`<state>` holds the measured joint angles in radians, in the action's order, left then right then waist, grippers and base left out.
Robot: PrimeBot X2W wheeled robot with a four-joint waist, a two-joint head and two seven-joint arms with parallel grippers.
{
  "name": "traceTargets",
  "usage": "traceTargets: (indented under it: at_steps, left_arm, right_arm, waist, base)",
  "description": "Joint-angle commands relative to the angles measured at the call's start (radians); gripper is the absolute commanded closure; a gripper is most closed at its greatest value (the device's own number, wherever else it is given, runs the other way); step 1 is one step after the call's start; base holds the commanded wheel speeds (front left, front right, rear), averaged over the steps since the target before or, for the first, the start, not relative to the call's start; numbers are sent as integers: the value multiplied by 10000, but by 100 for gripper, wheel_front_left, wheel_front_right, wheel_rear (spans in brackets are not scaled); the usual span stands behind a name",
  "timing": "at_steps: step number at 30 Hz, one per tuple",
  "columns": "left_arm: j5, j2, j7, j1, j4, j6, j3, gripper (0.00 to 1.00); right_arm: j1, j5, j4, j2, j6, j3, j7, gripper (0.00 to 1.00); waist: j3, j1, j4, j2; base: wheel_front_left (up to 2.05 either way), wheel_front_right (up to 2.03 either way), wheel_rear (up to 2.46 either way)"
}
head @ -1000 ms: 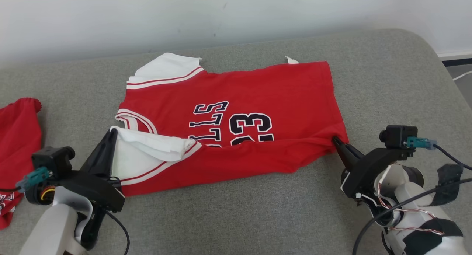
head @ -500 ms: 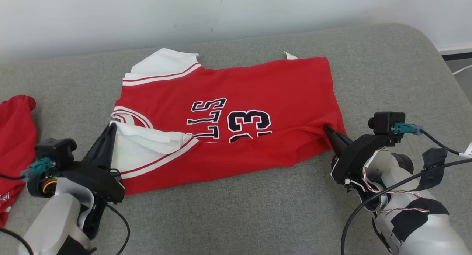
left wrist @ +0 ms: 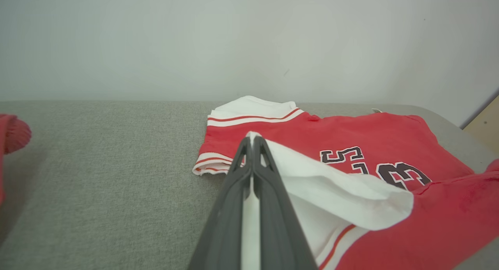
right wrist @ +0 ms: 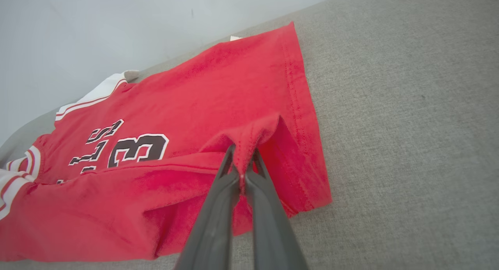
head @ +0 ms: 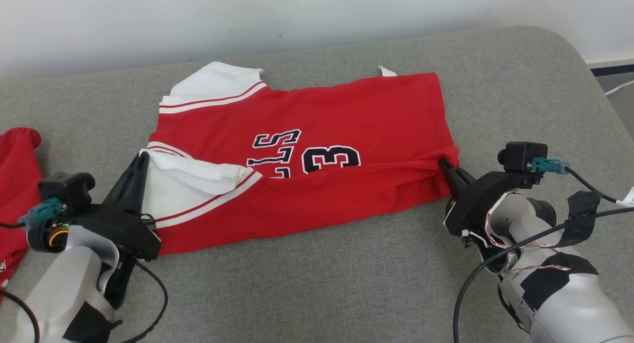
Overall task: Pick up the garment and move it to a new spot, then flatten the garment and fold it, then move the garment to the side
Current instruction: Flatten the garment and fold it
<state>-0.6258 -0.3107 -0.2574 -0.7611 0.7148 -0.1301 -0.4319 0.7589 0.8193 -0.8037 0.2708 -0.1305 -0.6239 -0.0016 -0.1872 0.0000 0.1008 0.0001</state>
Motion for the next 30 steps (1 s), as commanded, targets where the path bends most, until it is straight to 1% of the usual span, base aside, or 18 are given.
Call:
traceTargets:
  at_steps: [1,2,3,4,11,14,17,22,28,30]
  left_arm:
    - [-48,-52,-55,-58,83,8,-37,100]
    - [-52,-76,-71,-90,155,8,-74,72]
    - [-53,-84,-85,-123,199,7,-93,19]
    - [-20,-60,-85,-116,248,7,-29,0]
    - [393,-143,-96,703,-479,7,746,0]
    - [513,-88,-96,1237,-1022,48,1301,0]
    - [740,107,-93,1942,-1598,60,1734,0]
    - [1220,424,-91,2842,-2287,121,2085,0]
    - [1696,829,-92,3493,-2555,143,2379,0]
    - [1952,870,-90,3598,-2468,134,2405,0]
  right_arm:
    - [123,15,-21,-31,-5,-46,-112,64]
    - [157,48,-88,-65,-5,-74,-186,0]
    - [166,105,-140,-90,-5,-109,-282,0]
    - [218,135,-252,-58,-5,-200,-411,0]
    - [4,203,-464,210,-5,-527,-937,0]
    - [-183,90,-495,376,-5,-712,-1177,0]
    - [-371,39,-515,464,-5,-838,-1409,0]
    - [-583,55,-567,613,-5,-968,-1606,0]
    - [-503,-219,-697,697,-5,-1135,-1797,0]
    - [-420,-337,-769,666,-5,-1160,-1884,0]
  waist:
    - [-7,0,9,-1]
    - [-8,0,8,-1]
    - [0,0,1,-1]
    - [46,0,-33,-1]
    - [300,0,-138,-1]
    - [382,0,-187,-1]
    - [420,0,-272,-1]
    - [388,0,-409,-1]
    - [251,0,-542,-1]
    - [184,0,-570,-1]
  base:
    - [0,0,0]
    - [0,0,0]
    - [0,0,0]
    - [0,0,0]
    - [0,0,0]
    - [0,0,0]
    - [0,0,0]
    - [0,0,0]
    - [0,0,0]
    - [0,0,0]
